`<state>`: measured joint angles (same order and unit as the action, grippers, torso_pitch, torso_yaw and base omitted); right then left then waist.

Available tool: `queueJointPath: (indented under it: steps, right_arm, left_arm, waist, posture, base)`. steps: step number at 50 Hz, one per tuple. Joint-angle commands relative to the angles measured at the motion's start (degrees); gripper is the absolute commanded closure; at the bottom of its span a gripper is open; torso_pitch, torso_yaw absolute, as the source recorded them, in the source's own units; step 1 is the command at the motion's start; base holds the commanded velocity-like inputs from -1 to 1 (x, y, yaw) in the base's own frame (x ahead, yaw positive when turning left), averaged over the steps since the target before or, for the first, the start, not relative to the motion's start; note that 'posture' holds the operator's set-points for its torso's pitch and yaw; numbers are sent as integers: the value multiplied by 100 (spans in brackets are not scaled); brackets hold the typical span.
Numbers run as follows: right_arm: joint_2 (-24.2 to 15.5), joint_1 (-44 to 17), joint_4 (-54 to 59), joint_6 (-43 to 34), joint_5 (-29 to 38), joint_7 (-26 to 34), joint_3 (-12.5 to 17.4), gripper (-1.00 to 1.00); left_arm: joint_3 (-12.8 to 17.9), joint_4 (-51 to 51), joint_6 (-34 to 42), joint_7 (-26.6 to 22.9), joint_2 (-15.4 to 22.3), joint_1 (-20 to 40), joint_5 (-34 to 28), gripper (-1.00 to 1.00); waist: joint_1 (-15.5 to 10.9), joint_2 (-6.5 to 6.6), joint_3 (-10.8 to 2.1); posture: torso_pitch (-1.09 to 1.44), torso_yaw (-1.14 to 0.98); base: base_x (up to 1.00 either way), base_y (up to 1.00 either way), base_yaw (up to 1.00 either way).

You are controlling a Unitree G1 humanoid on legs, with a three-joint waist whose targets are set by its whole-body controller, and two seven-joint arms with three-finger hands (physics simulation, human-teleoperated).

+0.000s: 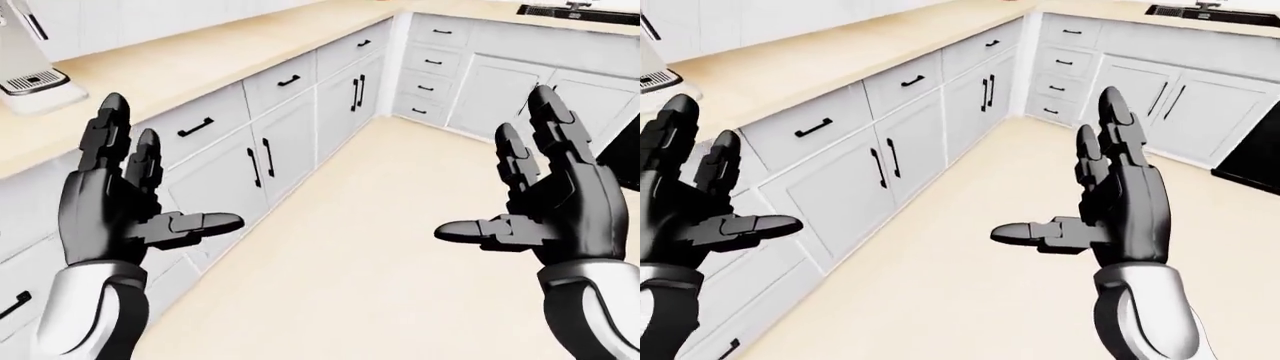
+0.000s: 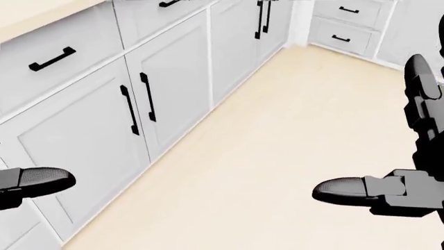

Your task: Navigate to the stove.

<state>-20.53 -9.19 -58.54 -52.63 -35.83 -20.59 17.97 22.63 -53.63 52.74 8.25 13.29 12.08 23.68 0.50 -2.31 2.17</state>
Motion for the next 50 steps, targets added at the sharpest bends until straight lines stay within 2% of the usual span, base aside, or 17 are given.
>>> queueJointPath:
  steps: [1, 9, 12, 13, 14, 15, 20, 23, 25, 26, 28, 35, 38, 39, 41, 46, 50]
  right_arm:
    - [-58, -109, -147, 145, 8, 16, 60, -100]
    - [-89, -101, -147, 143, -18, 7, 114, -100]
    - [-17, -130, -147, 108, 71, 68, 127, -100]
    - [-22, -156, -147, 85, 49, 62, 137, -100]
    - [-5, -153, -147, 98, 85, 85, 128, -100]
    - [-24, -157, -146, 121, 102, 108, 63, -100]
    - [-54, -154, -147, 134, 60, 47, 46, -100]
    - [-71, -142, -147, 146, 60, 37, 42, -100]
    - [-83, -131, -146, 158, 35, 16, 41, -100]
    - [-76, -108, -147, 179, 57, 31, 32, -100]
    - [-82, -98, -147, 180, 49, 36, 41, -100]
    - [-72, -98, -147, 177, 20, 14, 59, -100]
    - [-38, -102, -147, 161, 78, 56, 52, -100]
    - [-43, -115, -147, 149, 69, 51, 61, -100]
    - [-5, -58, -147, 192, 170, 96, 3, -100]
    - [88, -56, -147, 169, 292, 227, 25, -100]
    - [91, -66, -147, 149, 276, 253, 86, -100]
  left_arm:
    - [104, -151, -152, -26, 93, 126, -45, -100]
    - [127, -177, -120, -28, 90, 141, -33, -100]
    - [121, -188, -92, -28, 87, 160, -36, -100]
    - [105, -155, -124, -37, 89, 160, -57, -100]
    - [96, -140, -139, -44, 84, 157, -66, -100]
    - [89, -126, -151, -50, 83, 159, -74, -100]
    - [98, -143, -122, -49, 85, 158, -72, -100]
    - [96, -139, -145, -65, 76, 142, -110, -100]
    - [98, -153, -133, -70, 71, 138, -116, -100]
    - [97, -146, -140, -74, 66, 137, -120, -100]
    - [91, -178, -128, -81, 66, 129, -123, -100]
    - [41, -57, -280, -152, 42, 92, -243, -100]
    - [88, -151, -167, -138, 48, 114, -202, -100]
    - [96, -141, -158, -134, 47, 125, -200, -100]
    - [91, -133, -179, -146, 44, 110, -209, -100]
    - [109, -158, -167, -142, 44, 108, -222, -100]
    - [70, -131, -191, -148, 22, 103, -254, -100]
  waist:
    - [-38, -104, -85]
    - [-38, 382, 40]
    - [-75, 880, -111]
    - [-129, 569, -10]
    - [-70, 676, -3]
    - [-66, 659, -42]
    - [-60, 396, -56]
    - [-87, 142, -57]
    - [-71, -214, -155]
    - [-16, -98, -118]
    - [-12, -84, -79]
    - [-35, 335, 42]
    - [-43, 766, -64]
    - [-81, 671, -60]
    - [-53, 662, 7]
    - [-57, 423, -57]
    - [-87, 100, -72]
  posture:
    - [0, 0]
    - [0, 0]
    - [0, 0]
    - [0, 0]
    - [0, 0]
    - [0, 0]
    - [0, 0]
    - [0, 0]
    - [0, 0]
    - [0, 0]
    - [0, 0]
    - [0, 0]
    - [0, 0]
    - [0, 0]
    - [0, 0]
    - [0, 0]
    - [0, 0]
  base:
    - [0, 0, -41]
    - [0, 0, -42]
    - [0, 0, -42]
    - [0, 0, -41]
    - [0, 0, -42]
    - [0, 0, -42]
    - [0, 0, -42]
    - [0, 0, -43]
    - [0, 0, -43]
    - [0, 0, -43]
    - [0, 0, -44]
    - [0, 0, -44]
    - [0, 0, -43]
    - [0, 0, -43]
    - [0, 0, -43]
    - [0, 0, -43]
    - [0, 0, -44]
